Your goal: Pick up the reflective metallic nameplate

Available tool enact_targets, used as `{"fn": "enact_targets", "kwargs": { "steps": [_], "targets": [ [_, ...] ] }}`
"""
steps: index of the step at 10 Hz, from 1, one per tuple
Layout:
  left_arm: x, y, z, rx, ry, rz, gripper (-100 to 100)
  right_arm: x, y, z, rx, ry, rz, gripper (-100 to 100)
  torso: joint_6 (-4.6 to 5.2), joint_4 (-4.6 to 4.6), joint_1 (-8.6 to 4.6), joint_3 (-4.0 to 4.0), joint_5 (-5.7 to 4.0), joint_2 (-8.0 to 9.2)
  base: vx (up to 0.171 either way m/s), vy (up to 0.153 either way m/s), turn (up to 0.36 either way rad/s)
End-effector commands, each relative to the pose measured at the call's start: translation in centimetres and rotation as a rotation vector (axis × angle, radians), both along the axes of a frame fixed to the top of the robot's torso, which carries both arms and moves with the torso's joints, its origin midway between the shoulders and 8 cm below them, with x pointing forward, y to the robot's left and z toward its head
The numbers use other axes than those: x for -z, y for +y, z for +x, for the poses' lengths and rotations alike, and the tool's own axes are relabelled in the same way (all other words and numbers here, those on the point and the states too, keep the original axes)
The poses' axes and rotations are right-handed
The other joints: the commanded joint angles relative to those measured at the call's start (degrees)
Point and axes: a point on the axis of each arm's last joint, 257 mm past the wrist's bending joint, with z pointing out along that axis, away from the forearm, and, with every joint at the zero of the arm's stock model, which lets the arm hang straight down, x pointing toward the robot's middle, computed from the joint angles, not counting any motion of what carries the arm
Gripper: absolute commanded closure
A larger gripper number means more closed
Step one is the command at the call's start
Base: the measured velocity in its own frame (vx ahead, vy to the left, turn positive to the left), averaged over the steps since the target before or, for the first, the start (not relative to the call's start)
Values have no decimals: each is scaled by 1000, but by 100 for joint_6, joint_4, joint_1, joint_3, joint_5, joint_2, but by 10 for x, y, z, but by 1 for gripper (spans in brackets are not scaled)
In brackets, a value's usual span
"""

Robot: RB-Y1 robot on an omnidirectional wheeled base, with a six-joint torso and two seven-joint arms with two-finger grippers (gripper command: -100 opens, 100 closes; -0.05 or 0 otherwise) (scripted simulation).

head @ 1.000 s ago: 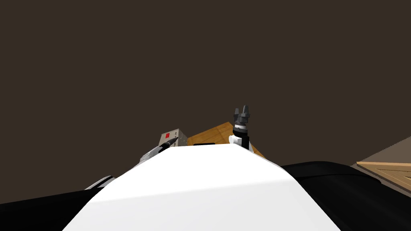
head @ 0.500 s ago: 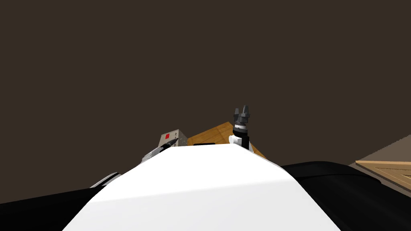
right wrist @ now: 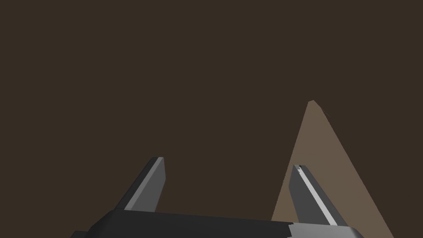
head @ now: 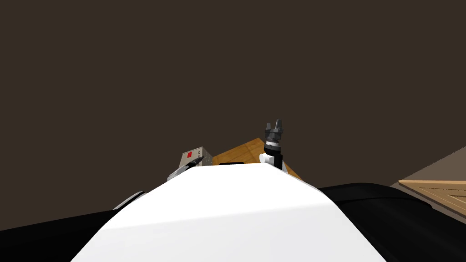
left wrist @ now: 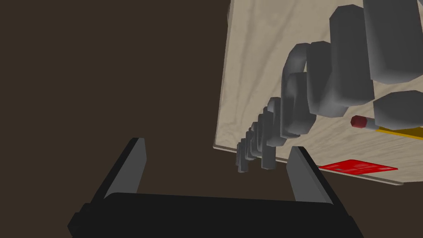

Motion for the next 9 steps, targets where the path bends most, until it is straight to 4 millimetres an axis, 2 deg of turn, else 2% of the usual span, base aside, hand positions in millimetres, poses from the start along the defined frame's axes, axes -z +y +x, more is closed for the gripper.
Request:
{"fn": "enact_targets", "kwargs": {
  "steps": [1, 5, 6, 7, 9],
  "targets": [
    [0, 0, 0, 0, 0, 0, 100, 0, 0, 0, 0, 0, 0, 0, 0, 0, 0, 0, 0, 0, 0, 0, 0],
    [0, 2, -1, -2, 2, 4, 100, 0, 0, 0, 0, 0, 0, 0, 9, -3, 10, -6, 16, -9, 0, 0, 0],
    [0, 2, -1, -2, 2, 4, 0, 0, 0, 0, 0, 0, 0, 0, 9, -3, 11, -7, 17, -10, 0, 0, 0],
    [-5, 9, -5, 3, 0, 1, 100, 0, 0, 0, 0, 0, 0, 0, 9, -3, 12, -7, 17, -11, 1, 11, 6],
    [-10, 16, -9, 7, 0, 0, 100, 0, 0, 0, 0, 0, 0, 0, 5, -3, 14, -6, 15, -9, 6, 0, 20]
  ]
}}
